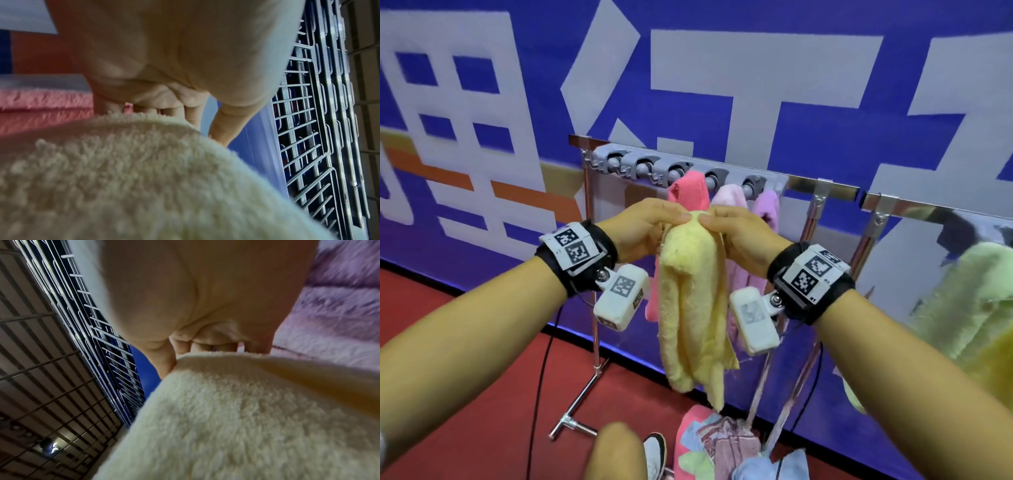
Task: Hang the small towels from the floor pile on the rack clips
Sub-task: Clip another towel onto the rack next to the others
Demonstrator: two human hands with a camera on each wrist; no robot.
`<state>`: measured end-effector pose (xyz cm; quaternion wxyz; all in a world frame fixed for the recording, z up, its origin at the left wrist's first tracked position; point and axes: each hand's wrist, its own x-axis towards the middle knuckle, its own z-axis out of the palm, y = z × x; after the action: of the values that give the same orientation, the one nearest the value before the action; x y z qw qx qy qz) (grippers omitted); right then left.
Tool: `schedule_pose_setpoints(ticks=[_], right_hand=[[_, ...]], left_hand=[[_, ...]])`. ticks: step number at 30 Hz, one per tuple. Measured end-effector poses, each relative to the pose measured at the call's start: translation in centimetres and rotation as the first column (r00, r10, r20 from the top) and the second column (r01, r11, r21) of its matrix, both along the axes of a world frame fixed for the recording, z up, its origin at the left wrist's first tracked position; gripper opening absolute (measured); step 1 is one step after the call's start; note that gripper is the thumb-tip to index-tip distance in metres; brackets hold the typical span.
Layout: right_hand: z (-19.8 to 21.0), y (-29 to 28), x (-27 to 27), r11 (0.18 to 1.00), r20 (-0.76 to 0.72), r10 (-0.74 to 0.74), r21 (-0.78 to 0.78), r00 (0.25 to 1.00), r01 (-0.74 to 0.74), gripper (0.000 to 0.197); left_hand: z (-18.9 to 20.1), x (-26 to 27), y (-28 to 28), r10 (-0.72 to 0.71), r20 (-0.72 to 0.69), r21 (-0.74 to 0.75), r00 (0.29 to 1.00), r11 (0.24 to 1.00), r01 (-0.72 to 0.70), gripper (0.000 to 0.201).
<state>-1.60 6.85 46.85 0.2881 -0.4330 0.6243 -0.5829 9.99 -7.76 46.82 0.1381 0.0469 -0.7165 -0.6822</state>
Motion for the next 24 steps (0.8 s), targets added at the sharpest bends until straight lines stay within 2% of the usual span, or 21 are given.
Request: schedule_pose_setpoints(ticks=[2, 4, 6, 8, 10, 12, 15, 19, 24], right_hand=[[0.6, -1.7, 0.3, 0.999, 0.008, -0.012, -0.033, 1.0, 0.013, 0.015], [1.0, -3.5, 0.3, 0.997, 0.004, -0.046, -0.068, 0.999, 0.046, 0.025], [1.3, -5.3, 0.6, 0.995, -0.03, -0.046, -0.087, 0.998, 0.044, 0.025], [1.8, -7.2, 0.8, 0.996, -0.078, -0.062, -0.074, 0.995, 0.056, 0.017], [2.4, -8.9, 1.0, 0.994, -0.078, -0.093, -0.07, 0.993, 0.088, 0.012], [3.1, -10.5, 1.0, 0.992, -0.089, -0.11, -0.067, 0.99, 0.104, 0.015], [4.3, -12.6, 1.0, 0.99, -0.152, -0.134, -0.066, 0.979, 0.125, 0.015], [5.9, -14.6, 0.5, 0.987, -0.284, -0.161, -0.064, 0.945, 0.149, 0.021], [7.5, -16.4, -0.4, 0.993, -0.4, -0.115, -0.041, 0.909, 0.108, 0.023]], left_hand=[[0.8, 0.3, -1.6, 0.036, 0.032, -0.027, 0.999, 0.999, -0.035, 0.012], [1.5, 0.8, -3.4, 0.042, 0.082, -0.065, 0.996, 0.997, -0.037, 0.019], [1.9, 1.2, -5.4, 0.044, 0.107, -0.122, 0.993, 0.992, -0.031, 0.024], [2.4, 1.5, -7.0, 0.08, 0.077, -0.128, 0.994, 0.989, -0.07, 0.014], [3.0, 1.5, -8.4, 0.124, 0.017, -0.067, 0.992, 0.99, -0.122, 0.007], [3.5, 1.4, -9.7, 0.172, -0.035, -0.033, 0.984, 0.984, -0.173, 0.015], [4.4, 0.9, -11.4, 0.217, -0.084, -0.088, 0.973, 0.971, -0.224, 0.022], [5.5, -0.5, -13.1, 0.369, -0.172, -0.044, 0.913, 0.923, -0.382, 0.017], [6.2, -2.1, -15.0, 0.413, -0.222, -0.063, 0.883, 0.898, -0.436, 0.019]])
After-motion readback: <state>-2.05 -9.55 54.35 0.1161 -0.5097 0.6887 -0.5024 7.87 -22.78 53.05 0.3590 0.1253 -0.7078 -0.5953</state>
